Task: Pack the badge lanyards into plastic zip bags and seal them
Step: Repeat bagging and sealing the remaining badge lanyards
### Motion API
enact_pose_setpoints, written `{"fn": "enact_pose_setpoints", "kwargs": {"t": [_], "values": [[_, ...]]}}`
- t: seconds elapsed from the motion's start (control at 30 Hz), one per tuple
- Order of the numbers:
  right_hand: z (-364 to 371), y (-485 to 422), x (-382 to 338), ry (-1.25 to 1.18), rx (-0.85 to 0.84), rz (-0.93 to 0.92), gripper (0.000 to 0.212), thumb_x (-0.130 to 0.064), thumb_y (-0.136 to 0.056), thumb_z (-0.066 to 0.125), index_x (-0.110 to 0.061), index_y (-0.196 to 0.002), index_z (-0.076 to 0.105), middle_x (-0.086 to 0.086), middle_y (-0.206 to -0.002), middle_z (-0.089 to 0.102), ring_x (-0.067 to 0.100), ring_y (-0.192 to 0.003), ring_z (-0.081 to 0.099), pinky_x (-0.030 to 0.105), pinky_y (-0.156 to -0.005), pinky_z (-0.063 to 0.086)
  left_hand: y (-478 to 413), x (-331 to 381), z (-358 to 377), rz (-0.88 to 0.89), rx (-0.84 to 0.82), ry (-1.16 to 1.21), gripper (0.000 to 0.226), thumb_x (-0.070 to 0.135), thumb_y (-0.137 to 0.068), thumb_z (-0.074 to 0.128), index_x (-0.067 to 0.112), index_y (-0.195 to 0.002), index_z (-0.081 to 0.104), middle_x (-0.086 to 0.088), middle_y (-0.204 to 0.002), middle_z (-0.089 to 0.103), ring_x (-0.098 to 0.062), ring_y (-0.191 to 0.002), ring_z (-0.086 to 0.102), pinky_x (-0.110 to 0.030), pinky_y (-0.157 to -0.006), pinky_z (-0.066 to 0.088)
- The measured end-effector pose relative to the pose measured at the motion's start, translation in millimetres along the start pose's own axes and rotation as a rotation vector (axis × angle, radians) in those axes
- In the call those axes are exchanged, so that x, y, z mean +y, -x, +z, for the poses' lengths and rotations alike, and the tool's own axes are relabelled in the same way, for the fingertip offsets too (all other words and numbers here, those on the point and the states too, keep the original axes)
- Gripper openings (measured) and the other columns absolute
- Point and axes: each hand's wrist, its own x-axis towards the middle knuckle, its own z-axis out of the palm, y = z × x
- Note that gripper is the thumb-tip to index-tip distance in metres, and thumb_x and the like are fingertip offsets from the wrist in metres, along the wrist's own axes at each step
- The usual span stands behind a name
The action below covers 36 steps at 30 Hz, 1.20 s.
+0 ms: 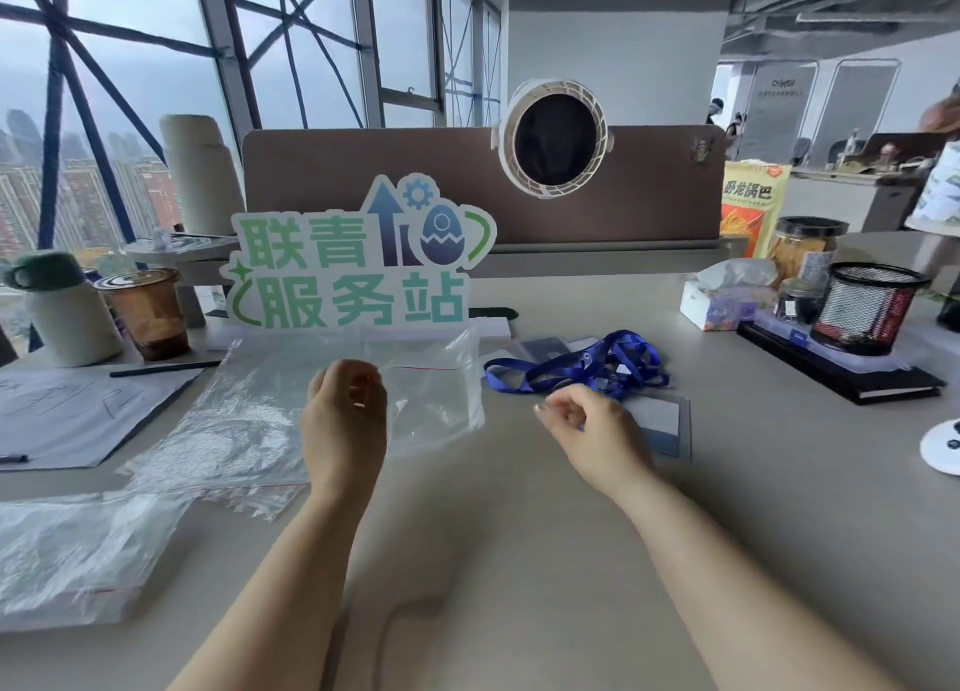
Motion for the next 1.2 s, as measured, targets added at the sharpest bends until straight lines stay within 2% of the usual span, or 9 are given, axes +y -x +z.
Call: {"fn": "enact_pose_setpoints", "kwargs": {"t": [0.1,0.2,0.33,0.5,0.6,0.67,0.87,1.07,1.2], "values": [[-36.7,-4.0,20.3,0.222,0.13,0.032,0.012,-0.029,-0.089,0.056,-0.023,-0.092,0.066,-0.005,-0.095,0.069,0.021,-0.092,0.06,0.031,-0.08,0.045,1.6,2.3,0.3,0.08,0.002,-0.12,0.015,0.015,-0.091,0.055,0.018,-0.102,0.065,-0.004,-0.107,0.06,-0.022,-0.088,0.06,-0.032,-0.069,0.043],[-66.9,8.0,47.5,0.552,0.013,0.145,0.02,-0.03,-0.091,0.047,-0.028,-0.104,0.063,-0.003,-0.111,0.066,0.025,-0.106,0.054,0.03,-0.083,0.039,15.0,7.8,5.7,0.179,-0.033,-0.255,0.027,0.021,-0.089,0.058,0.022,-0.115,0.064,-0.004,-0.117,0.058,-0.028,-0.107,0.052,-0.041,-0.087,0.042],[-71.9,28.5,57.6,0.564,-0.086,0.113,0.028,-0.032,-0.091,0.047,-0.035,-0.115,0.061,-0.011,-0.126,0.059,0.021,-0.115,0.052,0.03,-0.093,0.039,35.2,30.8,15.9,0.406,-0.107,-0.271,0.031,0.015,-0.082,0.067,0.021,-0.112,0.065,-0.003,-0.116,0.059,-0.027,-0.108,0.049,-0.041,-0.089,0.042],[-66.8,51.2,55.0,0.422,-0.062,-0.007,0.018,-0.027,-0.086,0.056,-0.034,-0.095,0.07,-0.011,-0.105,0.064,0.017,-0.099,0.058,0.029,-0.081,0.041,73.1,51.2,42.2,0.542,-0.616,-0.2,0.034,0.037,-0.088,0.056,0.028,-0.121,0.06,0.004,-0.129,0.055,-0.02,-0.119,0.048,-0.027,-0.097,0.034],[-69.4,54.2,59.9,0.345,0.01,-0.011,0.015,-0.022,-0.084,0.06,-0.029,-0.091,0.072,-0.009,-0.102,0.066,0.019,-0.098,0.059,0.029,-0.081,0.042,89.7,58.3,64.2,0.537,-0.902,-0.371,0.049,0.051,-0.094,0.039,0.036,-0.141,0.037,0.014,-0.152,0.029,-0.014,-0.139,0.026,-0.034,-0.112,0.022],[-74.0,50.7,61.4,0.345,0.025,0.009,0.019,-0.022,-0.087,0.058,-0.027,-0.1,0.07,-0.008,-0.11,0.066,0.019,-0.103,0.057,0.028,-0.085,0.042,92.3,61.6,69.3,0.556,-0.989,-0.443,0.048,0.053,-0.096,0.03,0.039,-0.141,0.033,0.017,-0.152,0.029,-0.01,-0.141,0.023,-0.036,-0.115,0.017],[-78.3,15.4,60.0,0.303,-0.025,0.082,0.019,-0.026,-0.088,0.057,-0.028,-0.104,0.067,-0.005,-0.114,0.066,0.019,-0.108,0.057,0.029,-0.089,0.044,78.6,63.8,46.4,0.551,-0.781,-0.483,0.032,0.043,-0.096,0.04,0.031,-0.117,0.061,0.013,-0.127,0.056,-0.017,-0.11,0.057,-0.028,-0.089,0.04],[-55.4,-34.3,65.3,0.285,0.011,0.102,0.017,-0.027,-0.087,0.057,-0.028,-0.098,0.069,-0.004,-0.111,0.066,0.023,-0.105,0.056,0.032,-0.088,0.046,75.4,52.4,56.2,0.405,-0.699,-0.446,0.038,0.047,-0.091,0.047,0.038,-0.128,0.051,0.01,-0.14,0.04,-0.02,-0.124,0.041,-0.031,-0.098,0.039],[-43.9,-62.0,67.3,0.36,0.057,0.049,0.02,-0.024,-0.09,0.052,-0.028,-0.099,0.069,-0.001,-0.112,0.064,0.026,-0.105,0.051,0.033,-0.085,0.044,80.9,60.8,61.7,0.402,-0.761,-0.471,0.046,0.07,-0.079,0.047,0.044,-0.115,0.058,0.012,-0.13,0.039,-0.017,-0.123,0.035,-0.029,-0.104,0.03]]}}
